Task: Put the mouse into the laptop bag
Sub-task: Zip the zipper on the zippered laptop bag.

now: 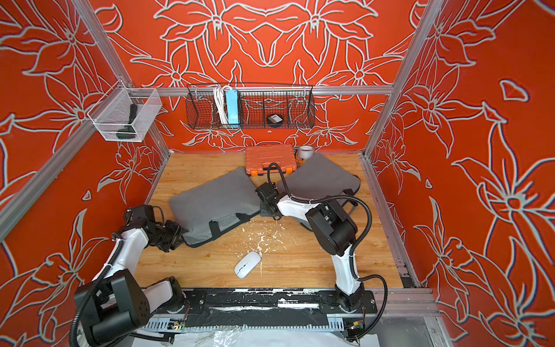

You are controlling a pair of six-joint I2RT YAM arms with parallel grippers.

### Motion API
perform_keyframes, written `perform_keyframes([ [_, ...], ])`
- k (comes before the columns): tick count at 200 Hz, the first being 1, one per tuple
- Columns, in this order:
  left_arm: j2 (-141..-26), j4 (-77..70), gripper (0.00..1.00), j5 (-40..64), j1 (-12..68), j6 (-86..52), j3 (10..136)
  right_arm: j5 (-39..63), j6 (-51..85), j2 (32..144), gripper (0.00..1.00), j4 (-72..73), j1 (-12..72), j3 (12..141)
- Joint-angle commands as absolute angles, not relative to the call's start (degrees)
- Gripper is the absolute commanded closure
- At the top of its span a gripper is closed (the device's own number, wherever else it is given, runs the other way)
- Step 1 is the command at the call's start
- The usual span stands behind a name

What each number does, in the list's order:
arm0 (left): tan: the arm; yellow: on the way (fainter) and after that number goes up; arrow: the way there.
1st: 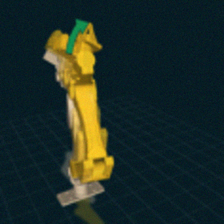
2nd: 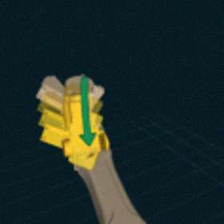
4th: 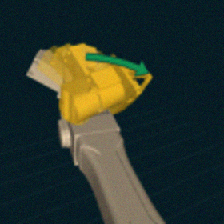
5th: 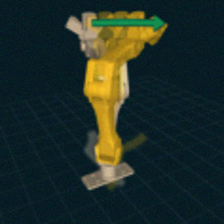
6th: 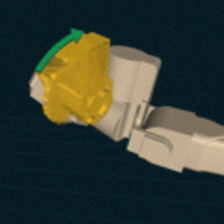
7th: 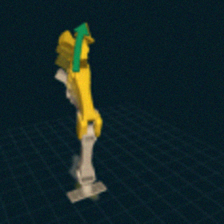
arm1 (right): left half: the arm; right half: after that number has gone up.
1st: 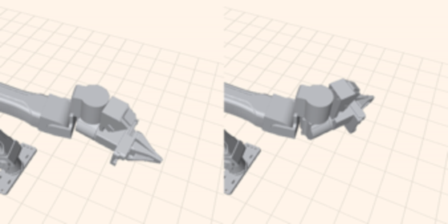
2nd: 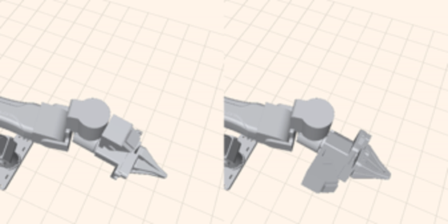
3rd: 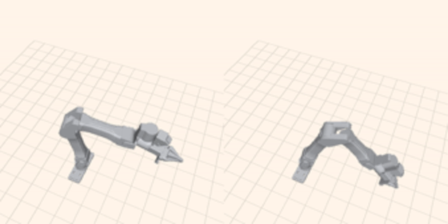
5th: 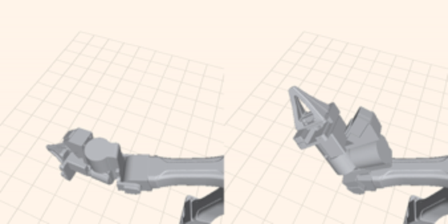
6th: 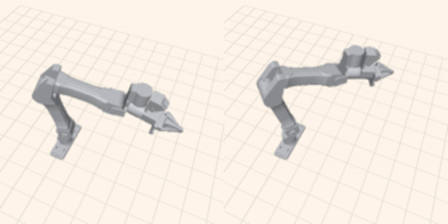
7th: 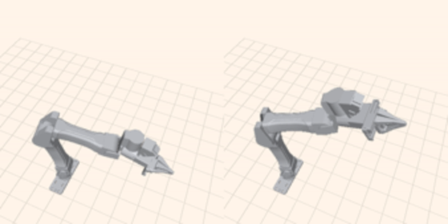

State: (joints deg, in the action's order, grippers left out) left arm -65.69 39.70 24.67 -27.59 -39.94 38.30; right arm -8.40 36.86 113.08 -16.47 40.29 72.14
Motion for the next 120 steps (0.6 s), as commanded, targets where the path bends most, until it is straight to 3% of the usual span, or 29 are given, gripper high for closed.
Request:
perform_keyframes([
  [1,-66.8,38.2,0.13,24.3,-27.9,-41.1,40.9,-12.3,38.3,110.9,1.0,-19.8,42.6,67.2],
  [51,-60.3,37.5,0.11,27.8,-26.3,-45.1,36.9,-15.2,40.8,109.2,1.0,-20.1,54.6,67.1],
  [120,-46.5,45.0,0.09,23.7,-12.4,-53.4,35.2,-13.7,40.7,117.2,1.0,-20.6,65.9,78.7],
])
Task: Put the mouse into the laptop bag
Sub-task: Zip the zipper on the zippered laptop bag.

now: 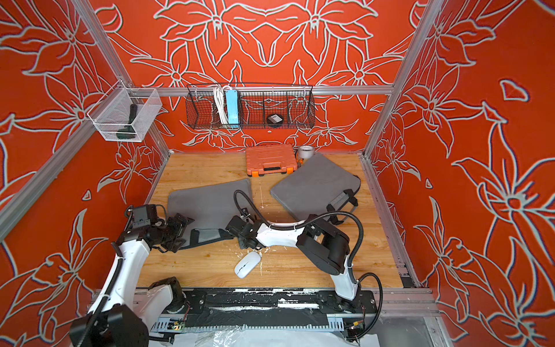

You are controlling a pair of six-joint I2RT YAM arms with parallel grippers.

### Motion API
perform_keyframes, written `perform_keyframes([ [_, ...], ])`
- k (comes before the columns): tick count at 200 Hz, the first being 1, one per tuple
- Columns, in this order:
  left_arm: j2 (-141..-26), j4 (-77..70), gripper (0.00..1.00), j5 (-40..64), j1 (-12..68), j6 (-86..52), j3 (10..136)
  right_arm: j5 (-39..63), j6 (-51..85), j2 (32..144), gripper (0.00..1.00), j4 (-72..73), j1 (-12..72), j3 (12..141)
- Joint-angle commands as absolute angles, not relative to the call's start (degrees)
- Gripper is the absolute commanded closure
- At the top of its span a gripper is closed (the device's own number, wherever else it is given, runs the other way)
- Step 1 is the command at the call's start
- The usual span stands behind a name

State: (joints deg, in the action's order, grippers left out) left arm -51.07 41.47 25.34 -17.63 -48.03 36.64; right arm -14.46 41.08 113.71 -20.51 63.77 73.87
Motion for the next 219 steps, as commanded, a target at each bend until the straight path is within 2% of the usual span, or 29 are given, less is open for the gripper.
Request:
perform_keyframes([
  [1,-46.4,44.9,0.09,23.7,-12.1,-53.5,34.9,-13.6,40.6,117.4,1.0,-20.5,66.1,78.9],
  [26,-41.0,41.3,0.09,26.1,-6.9,-57.7,28.8,-11.2,37.5,120.3,1.0,-19.1,68.6,84.1],
  [53,-39.1,34.9,0.1,29.4,-5.1,-60.0,21.7,-8.3,35.6,121.0,1.0,-15.5,69.4,85.0],
  [79,-40.5,25.1,0.19,33.6,-4.4,-61.3,16.7,-5.9,34.8,119.8,1.0,-10.3,69.7,81.7],
  [123,-39.7,19.2,0.22,31.2,-3.2,-64.2,14.1,-3.7,34.1,116.8,1.0,-4.7,70.4,75.8],
  [171,-40.9,13.6,0.3,31.0,-2.5,-65.8,11.5,-2.3,34.0,115.0,1.0,-2.0,71.3,73.1],
  [193,-43.7,10.3,0.41,31.0,-2.2,-66.0,10.4,-2.0,34.1,114.7,1.0,-1.7,71.5,72.9],
  [219,-46.3,8.4,0.7,29.9,-2.1,-66.2,9.7,-2.6,34.3,114.8,1.0,-1.8,71.5,72.6],
])
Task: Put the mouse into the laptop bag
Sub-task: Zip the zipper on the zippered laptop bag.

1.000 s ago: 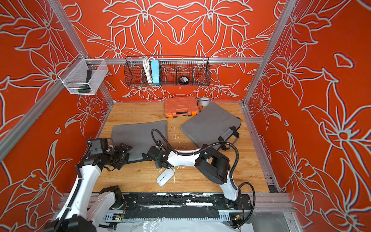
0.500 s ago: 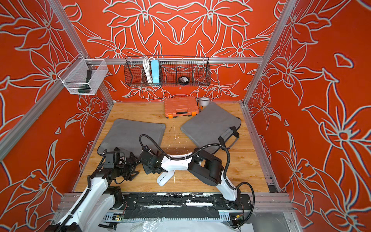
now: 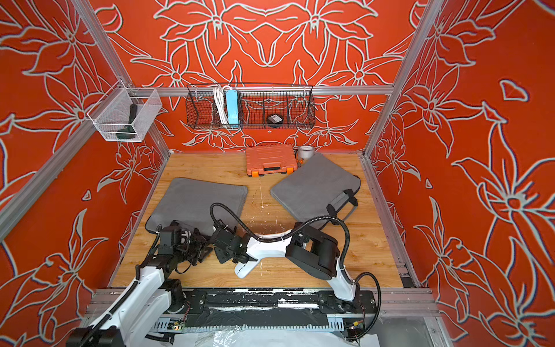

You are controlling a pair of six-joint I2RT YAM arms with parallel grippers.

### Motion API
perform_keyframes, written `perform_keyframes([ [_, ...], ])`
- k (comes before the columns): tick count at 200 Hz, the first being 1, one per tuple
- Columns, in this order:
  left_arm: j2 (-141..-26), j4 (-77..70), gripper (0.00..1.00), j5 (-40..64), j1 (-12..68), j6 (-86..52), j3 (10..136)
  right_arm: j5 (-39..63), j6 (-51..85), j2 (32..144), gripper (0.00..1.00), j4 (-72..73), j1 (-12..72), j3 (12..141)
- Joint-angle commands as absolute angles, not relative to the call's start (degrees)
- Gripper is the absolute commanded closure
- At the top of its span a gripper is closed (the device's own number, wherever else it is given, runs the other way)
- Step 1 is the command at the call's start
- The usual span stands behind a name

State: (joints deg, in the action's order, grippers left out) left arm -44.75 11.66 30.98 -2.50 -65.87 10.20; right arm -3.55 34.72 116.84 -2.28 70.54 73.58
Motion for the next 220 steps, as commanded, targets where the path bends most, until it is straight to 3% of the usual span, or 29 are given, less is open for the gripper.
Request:
perform_keyframes([
  [1,-46.3,8.5,0.71,29.8,-2.1,-66.2,9.7,-2.7,34.3,114.8,1.0,-1.9,71.5,72.6],
  [10,-46.6,9.2,0.8,28.2,-2.1,-66.3,9.8,-3.5,34.4,114.8,1.0,-2.5,71.5,72.5],
  [59,-46.8,10.5,1.0,22.1,-2.2,-66.2,10.1,-5.3,34.0,112.6,1.0,-1.8,71.3,66.9],
  [154,-42.8,13.5,1.0,22.9,-2.2,-65.3,11.1,-6.3,34.1,109.9,1.0,-0.6,64.3,58.8],
  [220,-42.0,14.5,1.0,26.9,-2.2,-64.2,11.2,-7.4,33.1,113.4,1.0,-4.9,57.8,63.0],
])
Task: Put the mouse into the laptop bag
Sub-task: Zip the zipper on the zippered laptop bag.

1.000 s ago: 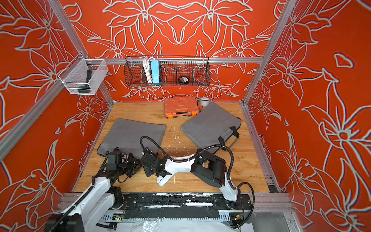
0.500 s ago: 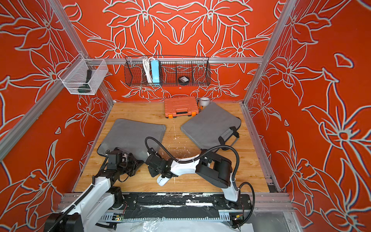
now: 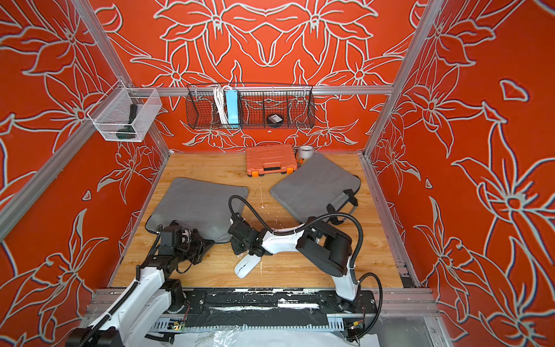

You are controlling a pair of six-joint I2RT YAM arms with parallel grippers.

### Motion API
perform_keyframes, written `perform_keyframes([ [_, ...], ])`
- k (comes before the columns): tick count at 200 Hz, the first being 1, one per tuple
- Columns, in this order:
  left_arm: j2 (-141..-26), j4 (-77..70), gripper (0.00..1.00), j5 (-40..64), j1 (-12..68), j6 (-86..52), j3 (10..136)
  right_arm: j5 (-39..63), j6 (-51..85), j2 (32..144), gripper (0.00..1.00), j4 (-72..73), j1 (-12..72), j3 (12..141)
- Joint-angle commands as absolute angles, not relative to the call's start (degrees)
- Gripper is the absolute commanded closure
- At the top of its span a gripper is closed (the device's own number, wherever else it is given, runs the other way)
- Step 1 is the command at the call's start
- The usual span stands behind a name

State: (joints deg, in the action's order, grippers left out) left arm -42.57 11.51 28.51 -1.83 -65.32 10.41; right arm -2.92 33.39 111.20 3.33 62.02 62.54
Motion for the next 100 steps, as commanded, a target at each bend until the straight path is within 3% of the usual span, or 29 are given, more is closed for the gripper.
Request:
perform_keyframes([
  [1,-42.0,14.5,1.0,26.9,-2.2,-64.2,11.2,-7.5,33.1,113.4,1.0,-5.0,57.7,63.0],
  [100,-41.8,14.5,1.0,29.3,-2.3,-63.6,11.3,-12.8,32.8,120.9,1.0,-15.9,55.2,76.8],
])
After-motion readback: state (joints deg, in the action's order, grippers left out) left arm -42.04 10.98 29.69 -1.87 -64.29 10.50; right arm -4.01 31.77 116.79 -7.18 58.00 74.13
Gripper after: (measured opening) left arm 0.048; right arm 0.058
